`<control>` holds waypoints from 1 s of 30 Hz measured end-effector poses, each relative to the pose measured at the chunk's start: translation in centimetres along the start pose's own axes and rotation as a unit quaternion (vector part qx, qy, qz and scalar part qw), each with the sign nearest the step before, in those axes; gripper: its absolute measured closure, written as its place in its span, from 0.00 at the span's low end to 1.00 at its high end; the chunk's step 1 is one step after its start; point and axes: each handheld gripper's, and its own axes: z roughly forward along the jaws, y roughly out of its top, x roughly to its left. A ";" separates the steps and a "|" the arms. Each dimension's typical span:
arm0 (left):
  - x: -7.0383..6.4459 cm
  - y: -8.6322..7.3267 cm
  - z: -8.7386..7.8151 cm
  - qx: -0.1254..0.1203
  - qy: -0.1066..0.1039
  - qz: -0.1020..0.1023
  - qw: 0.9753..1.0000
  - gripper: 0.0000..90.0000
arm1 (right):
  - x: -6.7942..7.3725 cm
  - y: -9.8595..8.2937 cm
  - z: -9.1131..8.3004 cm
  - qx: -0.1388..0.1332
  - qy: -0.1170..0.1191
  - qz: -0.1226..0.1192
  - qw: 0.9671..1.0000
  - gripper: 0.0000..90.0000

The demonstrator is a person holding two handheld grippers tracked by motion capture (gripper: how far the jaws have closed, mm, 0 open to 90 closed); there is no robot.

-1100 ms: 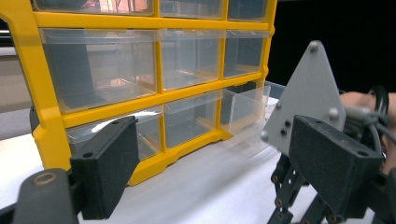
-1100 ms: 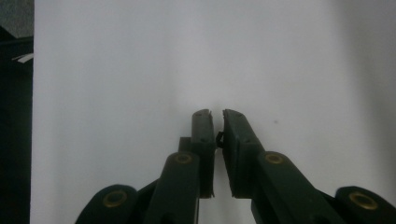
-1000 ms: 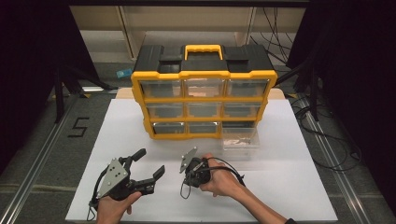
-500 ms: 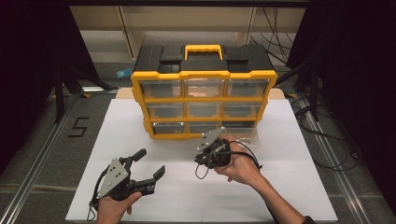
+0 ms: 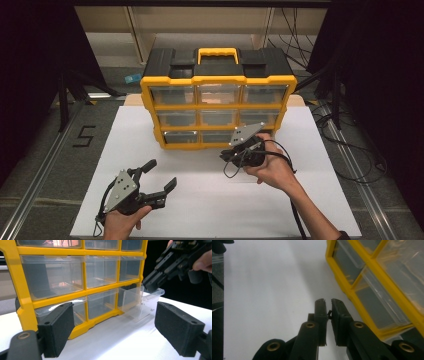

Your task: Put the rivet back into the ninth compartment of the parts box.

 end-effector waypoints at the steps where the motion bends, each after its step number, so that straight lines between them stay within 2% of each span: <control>1: 0.0 0.0 0.0 0.000 0.000 0.000 1.000 0.18 | -0.1 0.0 -0.2 -0.001 -0.001 0.002 1.000 0.93; 20: 0.0 0.0 0.0 -0.002 0.001 0.001 1.000 0.18 | -2.5 -1.0 -3.3 -0.024 -0.041 0.024 0.999 0.93; 30: 0.0 0.1 0.0 -0.003 0.000 0.002 1.000 0.18 | -3.6 -1.8 -4.1 -0.022 -0.056 0.034 0.998 0.93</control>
